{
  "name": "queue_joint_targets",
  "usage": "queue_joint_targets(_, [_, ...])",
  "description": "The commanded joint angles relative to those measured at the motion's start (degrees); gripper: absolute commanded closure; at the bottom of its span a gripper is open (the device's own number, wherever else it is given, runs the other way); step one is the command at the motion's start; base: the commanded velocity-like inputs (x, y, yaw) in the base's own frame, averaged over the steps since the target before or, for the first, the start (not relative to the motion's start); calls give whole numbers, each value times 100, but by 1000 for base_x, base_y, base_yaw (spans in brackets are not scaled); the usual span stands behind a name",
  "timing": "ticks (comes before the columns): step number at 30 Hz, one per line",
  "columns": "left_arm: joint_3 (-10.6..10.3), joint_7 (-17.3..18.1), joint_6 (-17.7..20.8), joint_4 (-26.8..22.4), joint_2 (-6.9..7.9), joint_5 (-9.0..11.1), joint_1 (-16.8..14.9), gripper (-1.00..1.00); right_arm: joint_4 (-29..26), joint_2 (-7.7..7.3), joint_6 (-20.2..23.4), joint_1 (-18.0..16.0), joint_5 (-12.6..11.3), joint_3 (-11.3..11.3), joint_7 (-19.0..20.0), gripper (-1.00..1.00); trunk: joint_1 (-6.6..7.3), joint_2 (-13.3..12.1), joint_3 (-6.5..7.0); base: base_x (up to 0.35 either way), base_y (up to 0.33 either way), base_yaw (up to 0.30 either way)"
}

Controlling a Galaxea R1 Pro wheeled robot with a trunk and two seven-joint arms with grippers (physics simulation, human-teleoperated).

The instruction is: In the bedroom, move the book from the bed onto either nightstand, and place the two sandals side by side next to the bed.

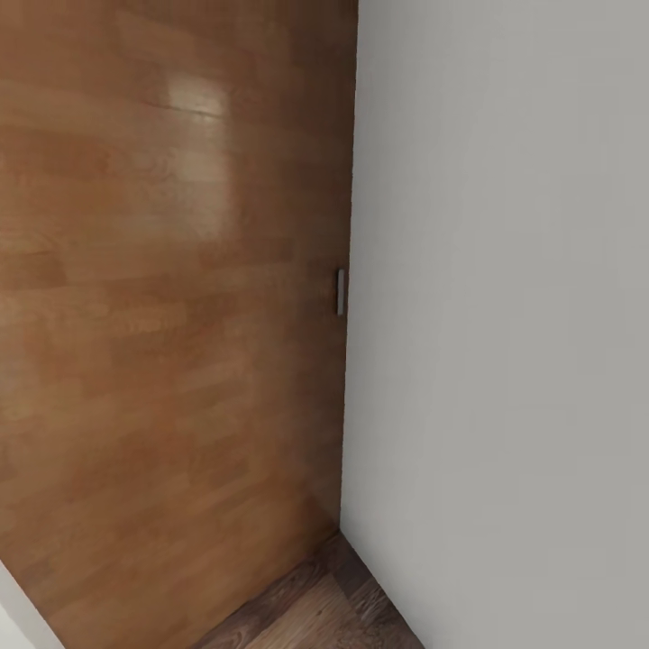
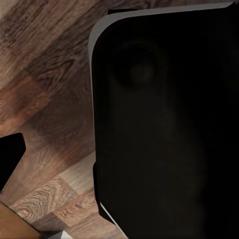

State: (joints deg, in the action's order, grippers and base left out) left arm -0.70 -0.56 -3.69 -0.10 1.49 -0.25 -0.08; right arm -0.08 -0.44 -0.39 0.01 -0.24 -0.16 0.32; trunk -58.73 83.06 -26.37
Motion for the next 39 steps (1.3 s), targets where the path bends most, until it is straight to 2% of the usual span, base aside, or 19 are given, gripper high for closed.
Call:
queue_joint_targets(1, [-8,-7,-18,2,0,-3,-1,-100,-1,0,-4,-1,-3,-2,3,-100,0,2,3,0,0,-208])
queue_joint_targets(39, [-9,-5,-18,2,0,-2,-1,-100,0,-9,-5,-1,-3,-1,3,-100,0,2,252,0,0,-213])
